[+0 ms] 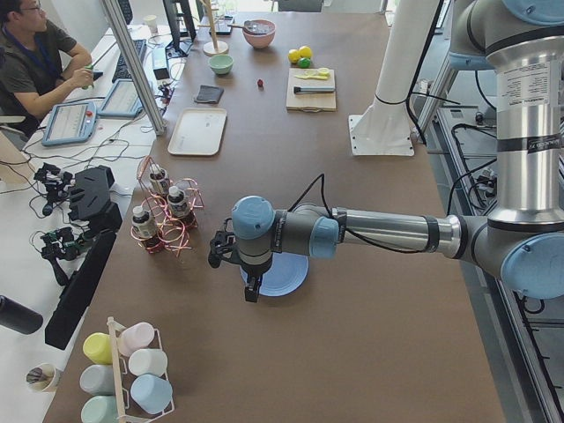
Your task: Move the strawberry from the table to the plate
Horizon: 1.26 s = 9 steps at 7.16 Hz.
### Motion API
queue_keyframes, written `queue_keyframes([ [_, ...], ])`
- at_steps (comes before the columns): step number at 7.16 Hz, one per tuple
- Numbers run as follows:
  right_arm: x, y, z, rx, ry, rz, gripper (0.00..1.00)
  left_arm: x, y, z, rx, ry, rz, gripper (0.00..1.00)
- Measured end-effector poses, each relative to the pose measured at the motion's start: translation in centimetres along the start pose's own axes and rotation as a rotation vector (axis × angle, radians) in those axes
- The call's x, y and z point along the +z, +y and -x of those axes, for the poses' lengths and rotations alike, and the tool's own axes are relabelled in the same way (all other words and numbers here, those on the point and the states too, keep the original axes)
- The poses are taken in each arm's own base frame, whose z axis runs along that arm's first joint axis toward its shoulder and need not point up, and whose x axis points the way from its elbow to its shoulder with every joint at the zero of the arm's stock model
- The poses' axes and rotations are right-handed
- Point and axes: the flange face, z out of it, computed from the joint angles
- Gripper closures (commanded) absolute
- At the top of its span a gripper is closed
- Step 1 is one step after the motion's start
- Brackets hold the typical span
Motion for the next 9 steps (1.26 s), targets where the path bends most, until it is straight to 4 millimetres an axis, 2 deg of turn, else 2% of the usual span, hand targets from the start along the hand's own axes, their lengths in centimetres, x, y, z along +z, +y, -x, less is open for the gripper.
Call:
queue_keyframes([
  [1, 0.1, 0.1, 0.0, -0.001, -0.001, 0.003, 0.00, 0.6, -0.1, 0.1, -0.012, 0.001, 0.006, 0.03],
  [2, 0.3, 0.1, 0.1, 0.007, -0.002, 0.006, 0.00, 2.0, -0.5, 0.0, -0.022, 0.002, 0.005, 0.03],
  [5, 0.5, -0.5, 0.9, -0.005, 0.001, -0.008, 0.00, 10.0, -1.9, 0.6, -0.020, 0.029, -0.026, 0.07],
  [6, 0.8, -0.7, 1.3, -0.026, 0.003, -0.013, 0.00, 11.6, -2.4, 0.7, -0.010, 0.034, -0.021, 0.08],
  [9, 2.0, -0.4, 1.6, -0.033, 0.003, 0.007, 0.00, 14.2, -2.6, -0.9, 0.032, 0.044, 0.013, 0.12],
])
